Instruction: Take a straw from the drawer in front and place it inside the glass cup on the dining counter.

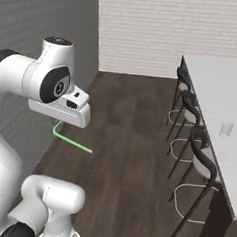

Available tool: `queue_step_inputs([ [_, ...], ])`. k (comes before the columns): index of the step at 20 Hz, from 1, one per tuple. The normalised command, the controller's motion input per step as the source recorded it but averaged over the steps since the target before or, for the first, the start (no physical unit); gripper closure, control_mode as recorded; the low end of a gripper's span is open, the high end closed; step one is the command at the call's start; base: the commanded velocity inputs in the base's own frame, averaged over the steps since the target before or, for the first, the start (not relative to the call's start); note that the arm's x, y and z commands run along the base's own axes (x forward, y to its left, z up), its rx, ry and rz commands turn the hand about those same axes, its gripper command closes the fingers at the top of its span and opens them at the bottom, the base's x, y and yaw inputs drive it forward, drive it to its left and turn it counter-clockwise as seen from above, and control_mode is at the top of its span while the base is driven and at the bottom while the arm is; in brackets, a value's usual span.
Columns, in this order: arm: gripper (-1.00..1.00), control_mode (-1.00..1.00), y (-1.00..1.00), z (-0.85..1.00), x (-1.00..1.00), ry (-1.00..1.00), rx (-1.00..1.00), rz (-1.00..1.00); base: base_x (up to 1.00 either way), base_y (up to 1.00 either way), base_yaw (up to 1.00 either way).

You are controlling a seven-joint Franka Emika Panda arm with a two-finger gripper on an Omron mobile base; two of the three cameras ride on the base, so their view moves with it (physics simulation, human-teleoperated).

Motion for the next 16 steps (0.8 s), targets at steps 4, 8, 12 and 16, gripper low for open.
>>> queue_step_inputs([
  [4, 1.00, 1.00, 0.00, 0.00, 0.00, 0.00, 0.00, 0.00, 0.38, 0.46, -0.72],
  [8, 1.00, 1.00, 0.00, 0.00, 0.00, 0.00, 0.00, 0.00, 0.44, 0.55, -0.70],
  [12, 1.00, 1.00, 0.00, 0.00, 0.00, 0.00, 0.00, 0.00, 0.48, 0.65, -0.68],
  [16, 1.00, 1.00, 0.00, 0.00, 0.00, 0.00, 0.00, 0.00, 0.48, 0.71, -0.65],
])
